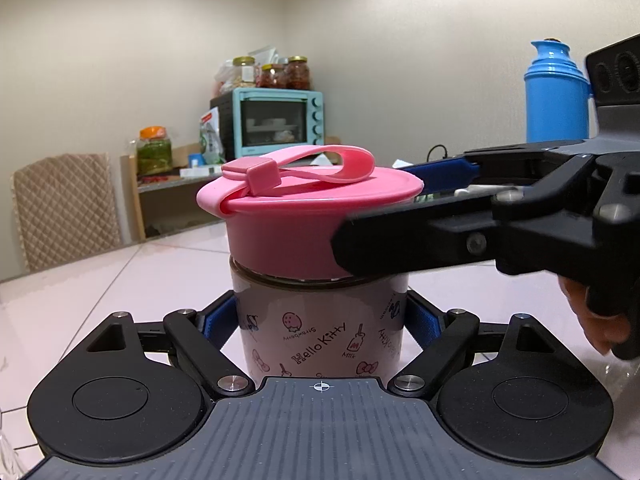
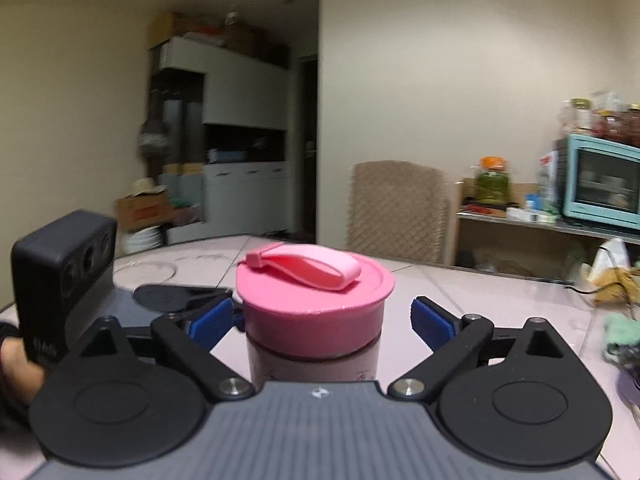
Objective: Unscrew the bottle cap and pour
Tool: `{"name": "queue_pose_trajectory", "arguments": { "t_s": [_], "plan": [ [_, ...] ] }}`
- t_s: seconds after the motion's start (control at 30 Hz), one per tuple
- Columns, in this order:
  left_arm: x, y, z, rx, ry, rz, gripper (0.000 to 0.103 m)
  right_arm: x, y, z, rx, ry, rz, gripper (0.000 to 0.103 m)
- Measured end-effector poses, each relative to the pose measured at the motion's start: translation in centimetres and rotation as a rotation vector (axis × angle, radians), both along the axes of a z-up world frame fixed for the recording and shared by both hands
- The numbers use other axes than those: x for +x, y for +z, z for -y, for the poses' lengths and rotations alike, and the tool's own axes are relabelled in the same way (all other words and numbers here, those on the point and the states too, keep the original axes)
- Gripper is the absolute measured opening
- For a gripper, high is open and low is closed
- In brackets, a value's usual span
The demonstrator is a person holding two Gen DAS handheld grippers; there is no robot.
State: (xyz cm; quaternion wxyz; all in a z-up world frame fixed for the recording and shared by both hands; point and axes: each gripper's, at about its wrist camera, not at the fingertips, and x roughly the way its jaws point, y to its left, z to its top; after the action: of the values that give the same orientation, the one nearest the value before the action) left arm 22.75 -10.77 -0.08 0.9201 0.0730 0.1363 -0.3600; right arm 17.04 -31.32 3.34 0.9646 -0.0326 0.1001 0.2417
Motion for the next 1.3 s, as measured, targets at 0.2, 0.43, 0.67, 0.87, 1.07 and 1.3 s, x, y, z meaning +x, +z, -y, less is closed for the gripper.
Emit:
{"name": "queue_pose_trajectory", "arguments": {
  "t_s": [0.2,0.43,0.67,0.87,1.07,1.3],
  "plan": [
    [0.1,0.0,-0.1,0.0,0.0,0.0,0.089,0.2,-0.4,-1.8,-0.023,-0.083,0.02,0.096],
    [0.1,0.0,0.0,0.0,0.0,0.0,0.089,0.5,-1.1,-2.9,-0.011,-0.15,-0.004,0.095],
    [0.1,0.0,-0.1,0.0,0.0,0.0,0.089,1.0,-1.8,-3.3,0.001,-0.165,-0.018,0.085],
    [0.1,0.0,0.0,0.0,-0.001,-0.001,0.089,1.1,-1.6,-2.5,-0.012,-0.102,-0.017,0.085],
    [0.1,0.1,0.1,-0.001,-0.001,-0.001,0.089,2.7,-1.1,0.2,-0.038,0.113,-0.02,0.085],
    [0.1,0.1,0.1,-0.001,-0.001,-0.001,0.089,4.6,-0.6,2.6,-0.047,0.319,-0.027,0.085]
  ]
}}
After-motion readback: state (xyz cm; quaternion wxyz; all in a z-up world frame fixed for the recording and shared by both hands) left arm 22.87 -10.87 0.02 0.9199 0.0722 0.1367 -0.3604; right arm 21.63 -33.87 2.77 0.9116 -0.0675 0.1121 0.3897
